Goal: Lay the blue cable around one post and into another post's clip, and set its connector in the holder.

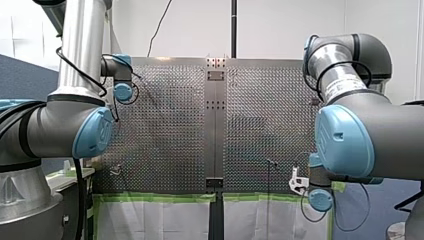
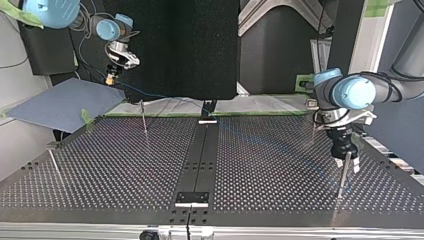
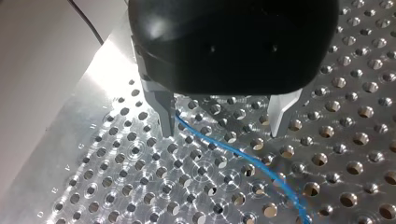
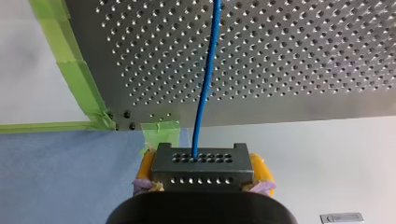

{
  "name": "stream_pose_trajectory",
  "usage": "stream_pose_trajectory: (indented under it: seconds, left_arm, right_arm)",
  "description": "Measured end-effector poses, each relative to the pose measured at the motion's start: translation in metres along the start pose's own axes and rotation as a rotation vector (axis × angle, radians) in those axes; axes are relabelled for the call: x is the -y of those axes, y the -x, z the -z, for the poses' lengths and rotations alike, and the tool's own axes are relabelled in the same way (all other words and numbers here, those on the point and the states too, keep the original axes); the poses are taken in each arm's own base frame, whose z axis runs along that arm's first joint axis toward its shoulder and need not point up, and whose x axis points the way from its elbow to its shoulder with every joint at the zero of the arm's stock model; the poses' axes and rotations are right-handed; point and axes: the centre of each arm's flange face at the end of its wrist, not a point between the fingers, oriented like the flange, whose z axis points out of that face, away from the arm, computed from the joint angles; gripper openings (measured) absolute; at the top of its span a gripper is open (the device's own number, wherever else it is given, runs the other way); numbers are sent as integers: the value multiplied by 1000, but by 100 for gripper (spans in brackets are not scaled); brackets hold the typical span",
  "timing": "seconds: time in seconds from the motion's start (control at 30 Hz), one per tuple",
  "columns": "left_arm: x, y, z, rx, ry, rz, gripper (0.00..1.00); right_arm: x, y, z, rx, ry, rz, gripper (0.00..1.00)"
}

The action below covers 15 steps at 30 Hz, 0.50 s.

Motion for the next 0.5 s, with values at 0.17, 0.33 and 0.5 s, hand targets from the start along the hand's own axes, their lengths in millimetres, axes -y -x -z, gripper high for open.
stream_pose_trajectory:
  seconds: [0.17,0.33,0.5]
  left_arm:
    - [0,0,0,-1,-1,0,100]
    - [1,0,0,0,-1,0,100]
    - [1,0,0,0,-1,-1,100]
  right_arm:
    - [1,5,-3,-10,-39,25,0]
    - [6,2,-10,-26,-88,40,0]
    - [6,-13,-22,-53,-126,29,0]
